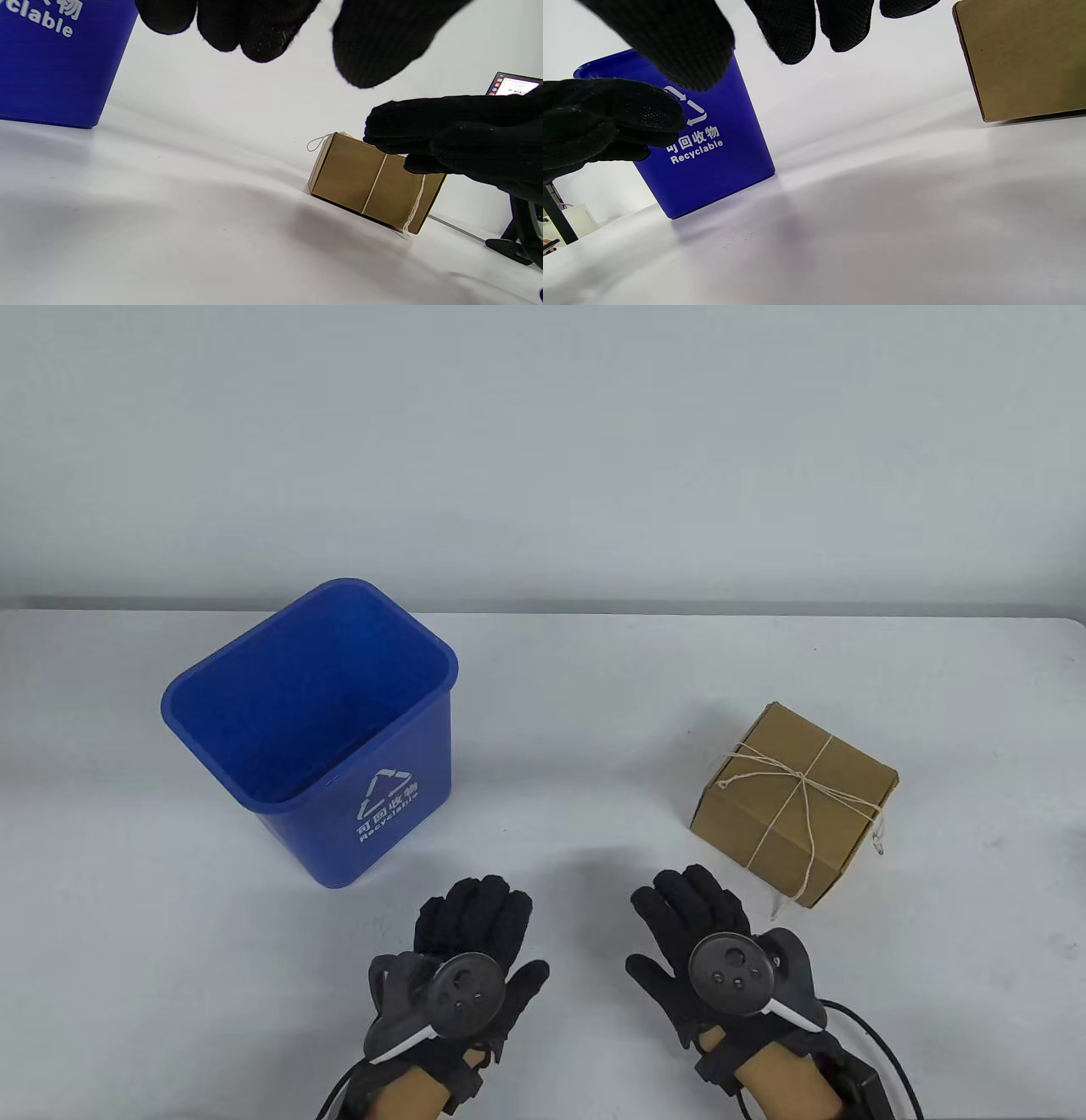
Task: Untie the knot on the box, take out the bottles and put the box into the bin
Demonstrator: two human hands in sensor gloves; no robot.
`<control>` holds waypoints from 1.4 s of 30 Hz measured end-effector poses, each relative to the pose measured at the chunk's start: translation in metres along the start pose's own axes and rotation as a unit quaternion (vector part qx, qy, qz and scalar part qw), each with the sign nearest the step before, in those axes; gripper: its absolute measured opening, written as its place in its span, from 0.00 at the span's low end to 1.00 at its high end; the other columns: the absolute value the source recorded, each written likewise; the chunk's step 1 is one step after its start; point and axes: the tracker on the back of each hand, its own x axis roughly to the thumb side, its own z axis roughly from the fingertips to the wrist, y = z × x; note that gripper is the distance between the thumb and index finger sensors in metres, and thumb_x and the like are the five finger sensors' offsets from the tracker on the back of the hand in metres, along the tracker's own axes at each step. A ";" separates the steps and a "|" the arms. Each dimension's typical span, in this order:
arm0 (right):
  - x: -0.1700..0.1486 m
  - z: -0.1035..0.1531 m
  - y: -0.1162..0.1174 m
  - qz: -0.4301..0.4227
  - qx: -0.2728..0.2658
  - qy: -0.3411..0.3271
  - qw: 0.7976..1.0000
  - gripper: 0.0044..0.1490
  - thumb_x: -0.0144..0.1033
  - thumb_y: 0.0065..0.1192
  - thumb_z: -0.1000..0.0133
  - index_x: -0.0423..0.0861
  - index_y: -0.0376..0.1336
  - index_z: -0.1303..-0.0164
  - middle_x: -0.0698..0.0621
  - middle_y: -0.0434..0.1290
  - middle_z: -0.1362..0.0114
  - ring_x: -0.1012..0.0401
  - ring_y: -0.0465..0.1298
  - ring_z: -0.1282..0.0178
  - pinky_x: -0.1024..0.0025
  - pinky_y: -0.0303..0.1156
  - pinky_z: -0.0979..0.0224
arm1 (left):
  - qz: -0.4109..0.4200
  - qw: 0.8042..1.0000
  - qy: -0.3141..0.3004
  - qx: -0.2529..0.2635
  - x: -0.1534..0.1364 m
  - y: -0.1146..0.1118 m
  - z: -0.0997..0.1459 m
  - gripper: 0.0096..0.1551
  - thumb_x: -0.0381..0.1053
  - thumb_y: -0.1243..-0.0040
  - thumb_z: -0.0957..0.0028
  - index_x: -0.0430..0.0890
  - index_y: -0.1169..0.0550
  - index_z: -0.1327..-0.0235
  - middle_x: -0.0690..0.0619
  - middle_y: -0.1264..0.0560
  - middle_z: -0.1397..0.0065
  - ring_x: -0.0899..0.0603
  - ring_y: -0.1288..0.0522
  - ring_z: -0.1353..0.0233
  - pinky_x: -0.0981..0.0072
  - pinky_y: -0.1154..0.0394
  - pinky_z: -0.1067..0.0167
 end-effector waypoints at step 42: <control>-0.061 -0.006 -0.047 -0.005 -0.068 0.098 0.993 0.45 0.51 0.58 0.45 0.41 0.52 0.22 0.38 0.48 0.17 0.30 0.44 0.20 0.25 0.42 0.29 | 0.019 1.000 0.004 -0.017 -0.004 -0.001 -0.001 0.49 0.63 0.43 0.46 0.44 0.42 0.16 0.41 0.49 0.15 0.24 0.50 0.18 0.21 0.53 0.28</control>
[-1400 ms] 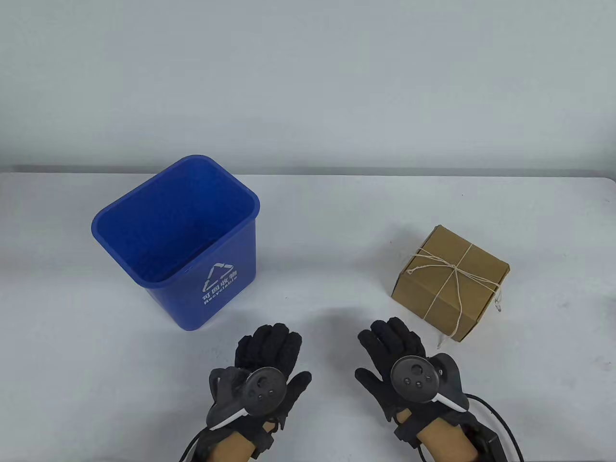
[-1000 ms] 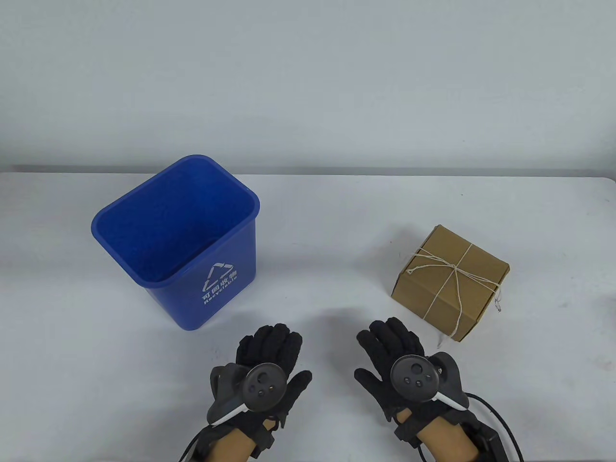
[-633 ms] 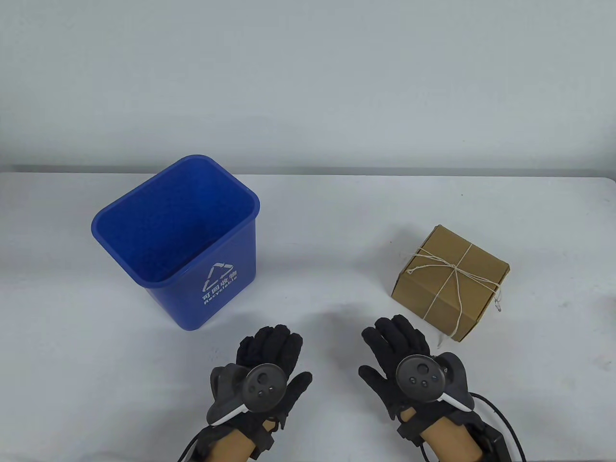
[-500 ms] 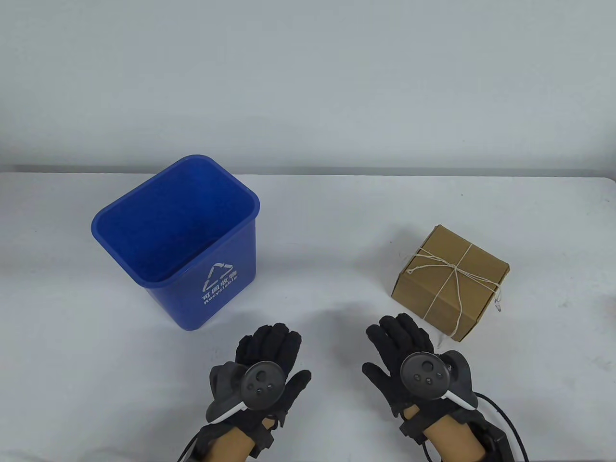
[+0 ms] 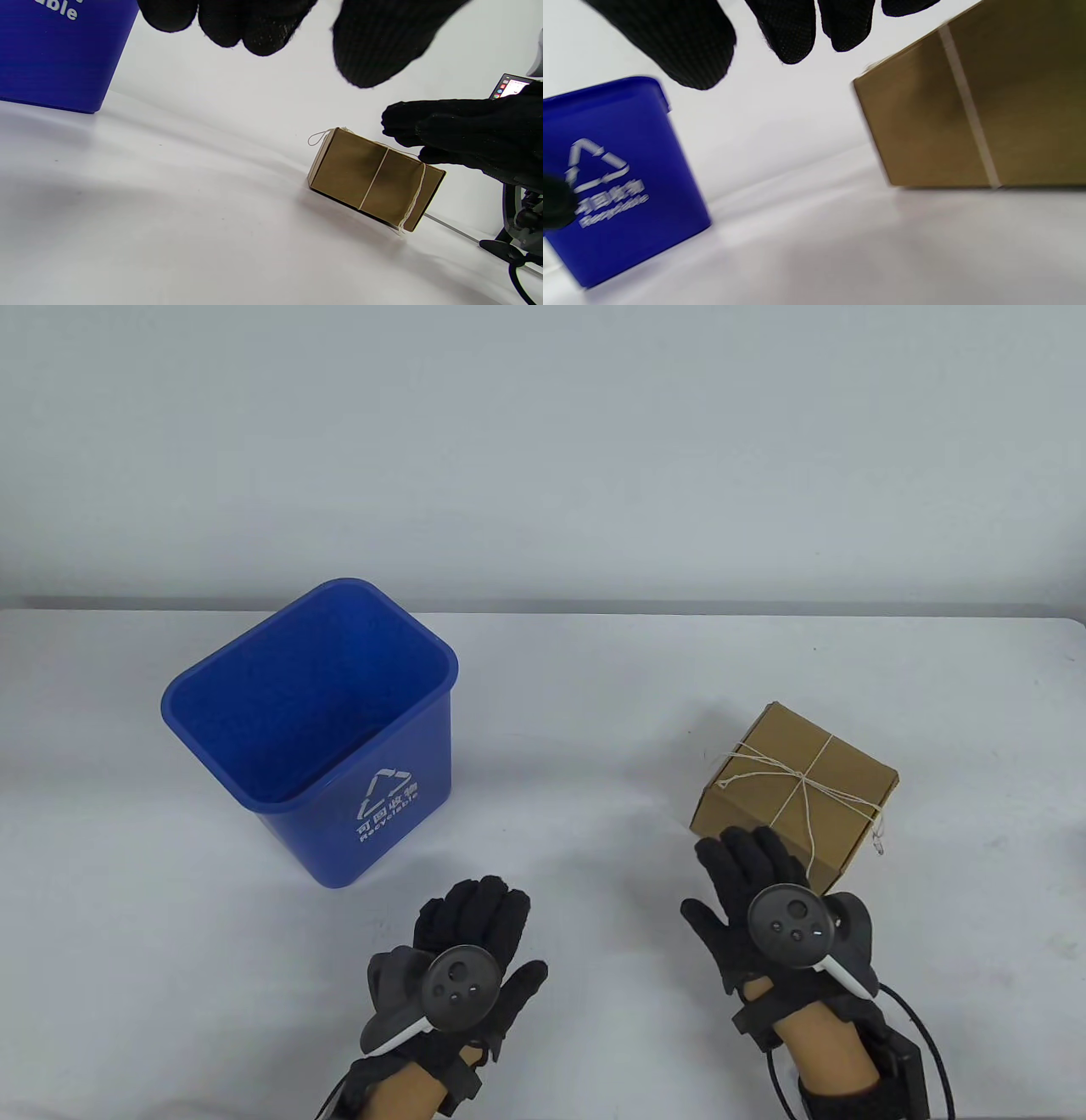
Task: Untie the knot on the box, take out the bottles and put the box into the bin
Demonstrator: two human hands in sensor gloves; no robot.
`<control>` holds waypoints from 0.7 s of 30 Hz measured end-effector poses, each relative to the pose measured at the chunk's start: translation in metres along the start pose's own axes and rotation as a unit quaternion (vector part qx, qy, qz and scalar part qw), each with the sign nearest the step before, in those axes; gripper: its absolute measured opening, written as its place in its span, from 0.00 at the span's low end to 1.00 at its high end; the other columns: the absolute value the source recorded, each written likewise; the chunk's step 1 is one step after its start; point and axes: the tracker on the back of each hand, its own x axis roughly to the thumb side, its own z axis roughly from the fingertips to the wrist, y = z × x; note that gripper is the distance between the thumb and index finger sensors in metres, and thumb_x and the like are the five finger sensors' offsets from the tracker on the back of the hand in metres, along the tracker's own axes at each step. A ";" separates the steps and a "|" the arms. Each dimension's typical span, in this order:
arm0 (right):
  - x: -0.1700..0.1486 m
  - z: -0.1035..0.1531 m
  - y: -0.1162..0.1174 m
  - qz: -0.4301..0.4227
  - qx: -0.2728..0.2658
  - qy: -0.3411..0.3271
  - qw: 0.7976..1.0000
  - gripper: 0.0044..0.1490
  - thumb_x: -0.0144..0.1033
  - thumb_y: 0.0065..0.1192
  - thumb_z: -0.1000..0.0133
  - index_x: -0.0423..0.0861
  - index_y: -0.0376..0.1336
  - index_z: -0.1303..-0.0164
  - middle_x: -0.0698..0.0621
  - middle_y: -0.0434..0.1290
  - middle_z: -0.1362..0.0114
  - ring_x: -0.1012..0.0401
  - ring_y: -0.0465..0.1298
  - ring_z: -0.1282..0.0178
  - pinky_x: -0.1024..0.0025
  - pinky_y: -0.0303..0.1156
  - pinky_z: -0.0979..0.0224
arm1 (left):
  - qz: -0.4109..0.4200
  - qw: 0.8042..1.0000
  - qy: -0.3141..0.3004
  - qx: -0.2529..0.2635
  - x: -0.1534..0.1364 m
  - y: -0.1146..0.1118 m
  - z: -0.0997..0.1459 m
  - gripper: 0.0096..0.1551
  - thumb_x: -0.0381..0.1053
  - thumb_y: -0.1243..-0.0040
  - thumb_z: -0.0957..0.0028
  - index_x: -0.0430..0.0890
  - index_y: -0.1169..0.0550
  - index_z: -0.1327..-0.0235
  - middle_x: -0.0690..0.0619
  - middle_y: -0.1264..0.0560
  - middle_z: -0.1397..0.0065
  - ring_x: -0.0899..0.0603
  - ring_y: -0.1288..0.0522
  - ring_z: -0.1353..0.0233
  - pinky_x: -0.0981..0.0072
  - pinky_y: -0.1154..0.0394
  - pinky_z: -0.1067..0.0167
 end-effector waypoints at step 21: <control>-0.091 -0.005 -0.028 -0.025 -0.089 0.188 0.978 0.48 0.51 0.50 0.42 0.36 0.42 0.21 0.36 0.36 0.18 0.30 0.44 0.21 0.28 0.46 0.29 | 0.013 1.000 0.026 0.000 -0.015 -0.001 -0.003 0.47 0.62 0.42 0.46 0.43 0.40 0.17 0.40 0.46 0.16 0.24 0.48 0.19 0.21 0.52 0.28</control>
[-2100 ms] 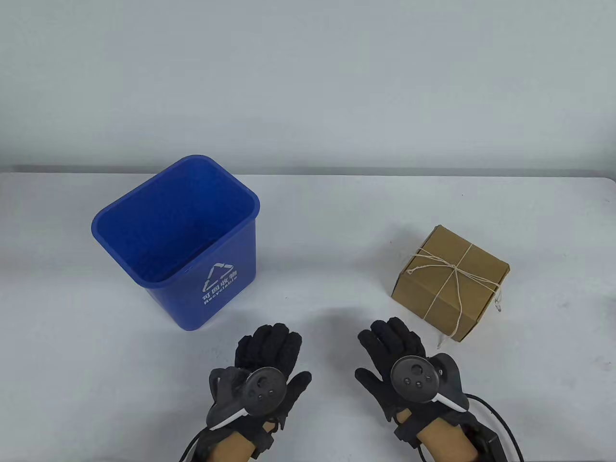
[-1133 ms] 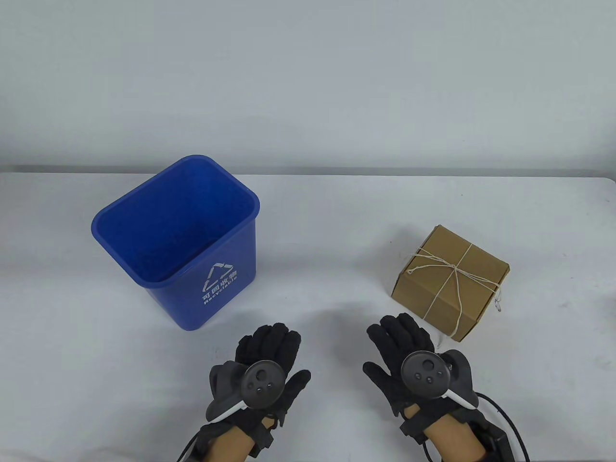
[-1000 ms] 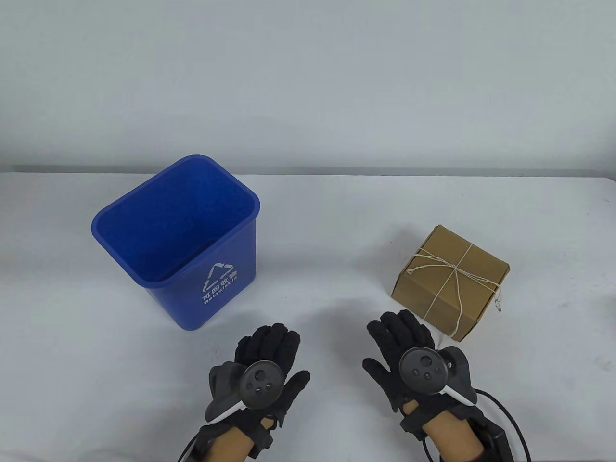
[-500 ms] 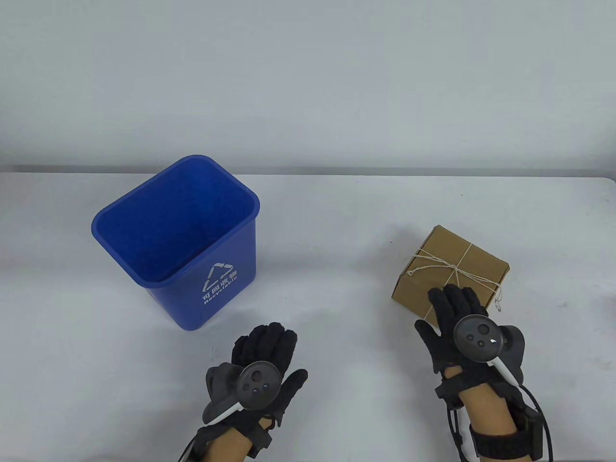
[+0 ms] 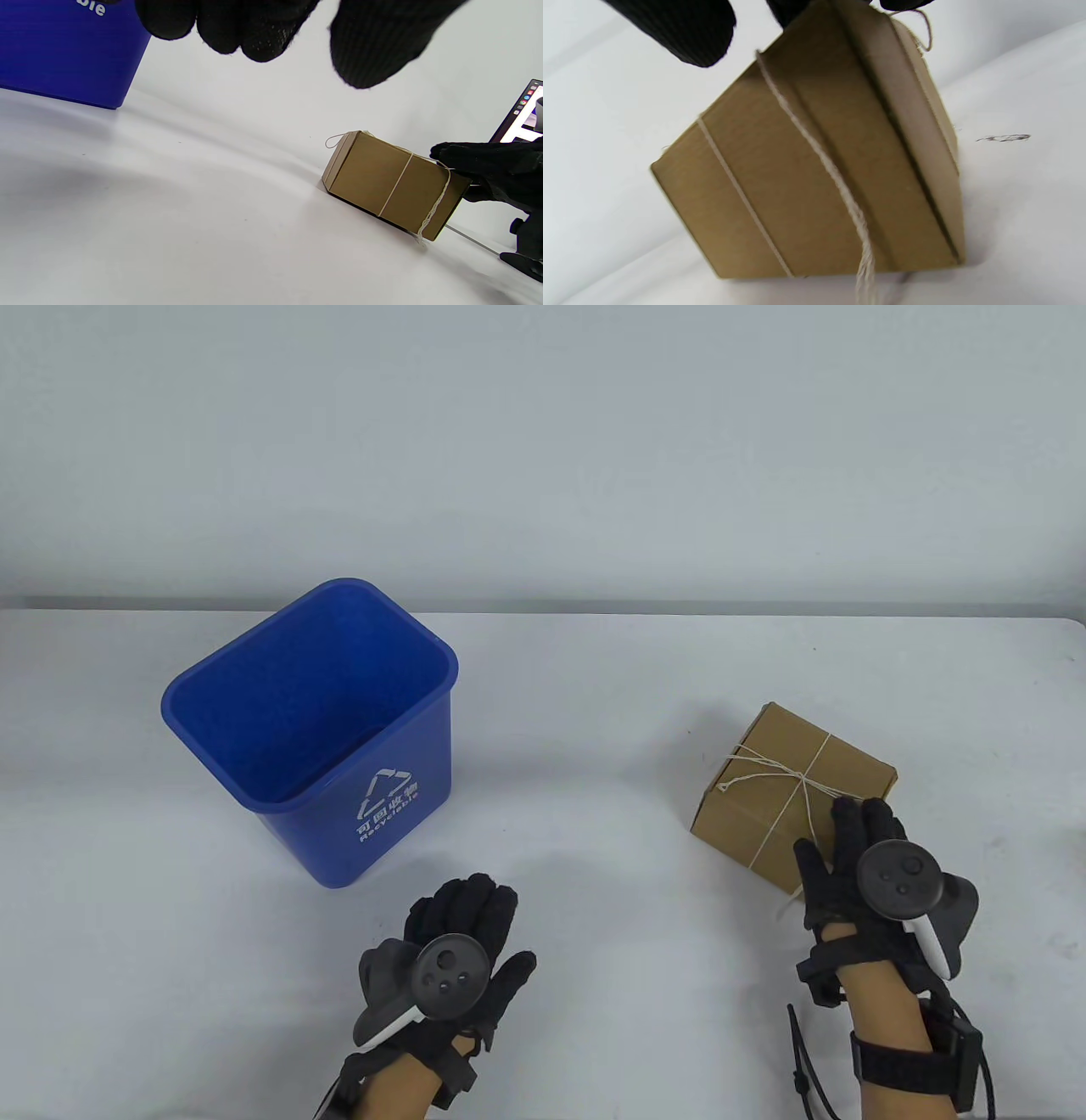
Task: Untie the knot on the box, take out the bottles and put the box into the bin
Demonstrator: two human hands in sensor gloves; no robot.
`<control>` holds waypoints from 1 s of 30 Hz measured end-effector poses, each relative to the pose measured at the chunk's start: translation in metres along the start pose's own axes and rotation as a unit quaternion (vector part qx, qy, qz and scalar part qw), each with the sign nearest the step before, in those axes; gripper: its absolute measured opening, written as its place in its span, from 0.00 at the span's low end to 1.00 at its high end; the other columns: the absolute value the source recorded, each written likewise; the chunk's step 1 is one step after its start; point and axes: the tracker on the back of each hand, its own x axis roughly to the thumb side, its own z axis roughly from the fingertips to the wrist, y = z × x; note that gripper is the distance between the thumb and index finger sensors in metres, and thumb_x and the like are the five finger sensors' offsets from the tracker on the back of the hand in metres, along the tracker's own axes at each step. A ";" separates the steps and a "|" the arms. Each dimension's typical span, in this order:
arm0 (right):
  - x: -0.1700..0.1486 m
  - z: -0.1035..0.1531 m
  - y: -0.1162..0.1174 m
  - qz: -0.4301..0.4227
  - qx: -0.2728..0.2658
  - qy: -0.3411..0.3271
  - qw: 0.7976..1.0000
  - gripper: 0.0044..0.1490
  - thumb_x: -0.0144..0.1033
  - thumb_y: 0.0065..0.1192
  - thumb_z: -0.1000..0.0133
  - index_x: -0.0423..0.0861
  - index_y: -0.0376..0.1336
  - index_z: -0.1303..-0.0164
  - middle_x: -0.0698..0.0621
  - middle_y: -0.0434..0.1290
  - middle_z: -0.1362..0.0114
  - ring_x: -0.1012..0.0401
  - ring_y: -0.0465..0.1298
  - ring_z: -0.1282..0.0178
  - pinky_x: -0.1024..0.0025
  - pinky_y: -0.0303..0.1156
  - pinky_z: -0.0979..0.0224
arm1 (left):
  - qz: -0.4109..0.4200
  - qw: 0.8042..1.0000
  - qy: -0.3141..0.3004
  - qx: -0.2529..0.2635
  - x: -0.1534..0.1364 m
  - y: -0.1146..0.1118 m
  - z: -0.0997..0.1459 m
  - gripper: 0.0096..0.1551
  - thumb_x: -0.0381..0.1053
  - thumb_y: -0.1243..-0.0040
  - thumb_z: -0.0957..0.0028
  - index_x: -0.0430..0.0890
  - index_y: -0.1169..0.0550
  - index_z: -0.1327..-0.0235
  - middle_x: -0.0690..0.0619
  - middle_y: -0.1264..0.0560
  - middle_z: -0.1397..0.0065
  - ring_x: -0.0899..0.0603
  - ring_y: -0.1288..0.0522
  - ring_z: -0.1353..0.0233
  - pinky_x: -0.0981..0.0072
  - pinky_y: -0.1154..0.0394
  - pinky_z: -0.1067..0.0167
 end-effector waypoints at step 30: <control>-0.052 -0.022 0.019 -0.230 0.076 0.099 0.965 0.53 0.59 0.50 0.44 0.32 0.45 0.23 0.32 0.52 0.22 0.35 0.66 0.31 0.39 0.63 0.34 | 0.018 1.000 0.011 0.001 -0.009 0.001 -0.004 0.45 0.62 0.43 0.46 0.43 0.37 0.18 0.40 0.43 0.17 0.24 0.45 0.20 0.22 0.51 0.28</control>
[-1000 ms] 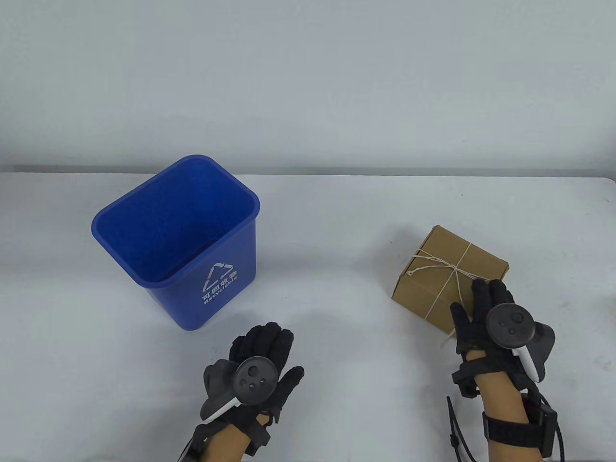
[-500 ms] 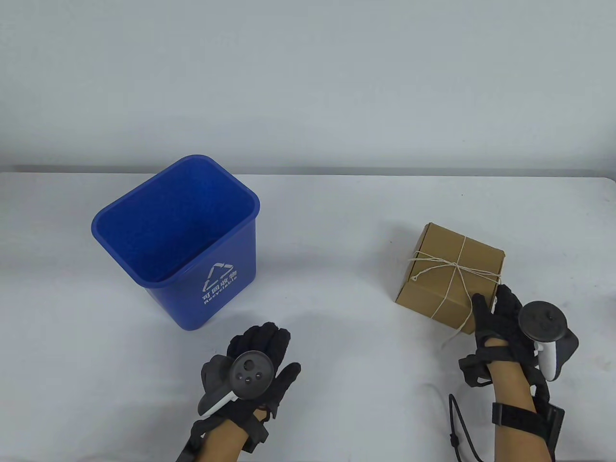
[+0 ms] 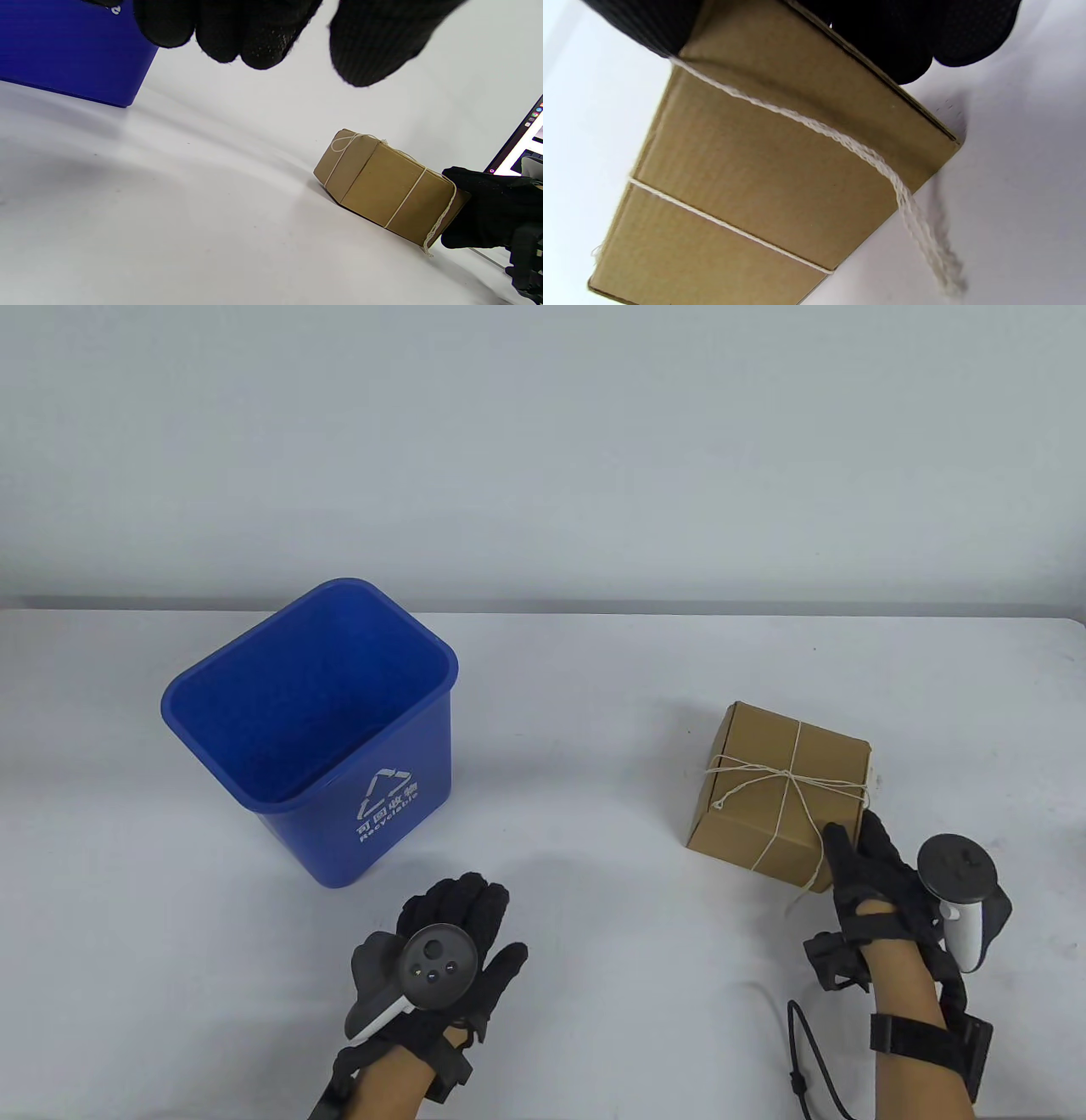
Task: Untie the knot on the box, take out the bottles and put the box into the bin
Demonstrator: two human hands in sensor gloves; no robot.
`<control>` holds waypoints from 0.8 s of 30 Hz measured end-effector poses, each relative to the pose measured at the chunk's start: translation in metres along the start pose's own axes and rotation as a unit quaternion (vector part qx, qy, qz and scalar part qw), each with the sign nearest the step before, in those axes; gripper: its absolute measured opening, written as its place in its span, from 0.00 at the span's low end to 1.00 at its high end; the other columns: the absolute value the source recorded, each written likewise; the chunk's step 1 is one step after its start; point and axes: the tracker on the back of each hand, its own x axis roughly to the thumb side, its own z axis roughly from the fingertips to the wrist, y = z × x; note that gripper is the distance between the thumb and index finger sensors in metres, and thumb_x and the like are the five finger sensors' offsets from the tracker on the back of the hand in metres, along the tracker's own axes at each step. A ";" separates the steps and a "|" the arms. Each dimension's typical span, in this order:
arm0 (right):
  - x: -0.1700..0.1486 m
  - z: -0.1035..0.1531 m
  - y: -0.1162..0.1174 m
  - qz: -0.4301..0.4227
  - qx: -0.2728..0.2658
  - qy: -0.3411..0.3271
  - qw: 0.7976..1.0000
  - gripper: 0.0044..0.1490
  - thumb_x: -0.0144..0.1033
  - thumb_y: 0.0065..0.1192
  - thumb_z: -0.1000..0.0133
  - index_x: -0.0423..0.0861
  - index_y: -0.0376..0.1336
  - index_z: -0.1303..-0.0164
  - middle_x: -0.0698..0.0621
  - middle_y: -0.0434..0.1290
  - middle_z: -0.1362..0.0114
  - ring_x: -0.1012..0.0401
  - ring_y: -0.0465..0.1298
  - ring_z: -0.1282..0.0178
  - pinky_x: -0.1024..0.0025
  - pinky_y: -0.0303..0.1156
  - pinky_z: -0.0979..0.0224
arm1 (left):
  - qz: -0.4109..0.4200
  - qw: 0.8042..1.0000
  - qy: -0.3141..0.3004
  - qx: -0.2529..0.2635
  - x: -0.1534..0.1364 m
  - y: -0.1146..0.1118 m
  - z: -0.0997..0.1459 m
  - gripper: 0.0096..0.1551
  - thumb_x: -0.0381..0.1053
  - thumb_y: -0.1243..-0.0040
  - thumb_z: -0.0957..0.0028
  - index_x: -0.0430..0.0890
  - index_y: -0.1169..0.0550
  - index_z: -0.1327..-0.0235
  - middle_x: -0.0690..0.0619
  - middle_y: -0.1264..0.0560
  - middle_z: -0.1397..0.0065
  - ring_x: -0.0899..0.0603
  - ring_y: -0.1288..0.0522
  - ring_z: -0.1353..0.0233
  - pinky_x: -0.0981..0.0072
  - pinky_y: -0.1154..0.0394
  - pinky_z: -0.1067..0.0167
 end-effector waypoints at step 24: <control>0.037 0.021 0.053 0.119 0.081 -0.055 0.988 0.55 0.63 0.41 0.45 0.28 0.50 0.25 0.30 0.58 0.25 0.35 0.70 0.34 0.38 0.66 0.37 | -0.001 1.000 0.003 0.007 -0.002 0.002 0.001 0.45 0.62 0.43 0.46 0.43 0.37 0.18 0.40 0.43 0.16 0.24 0.45 0.20 0.21 0.51 0.28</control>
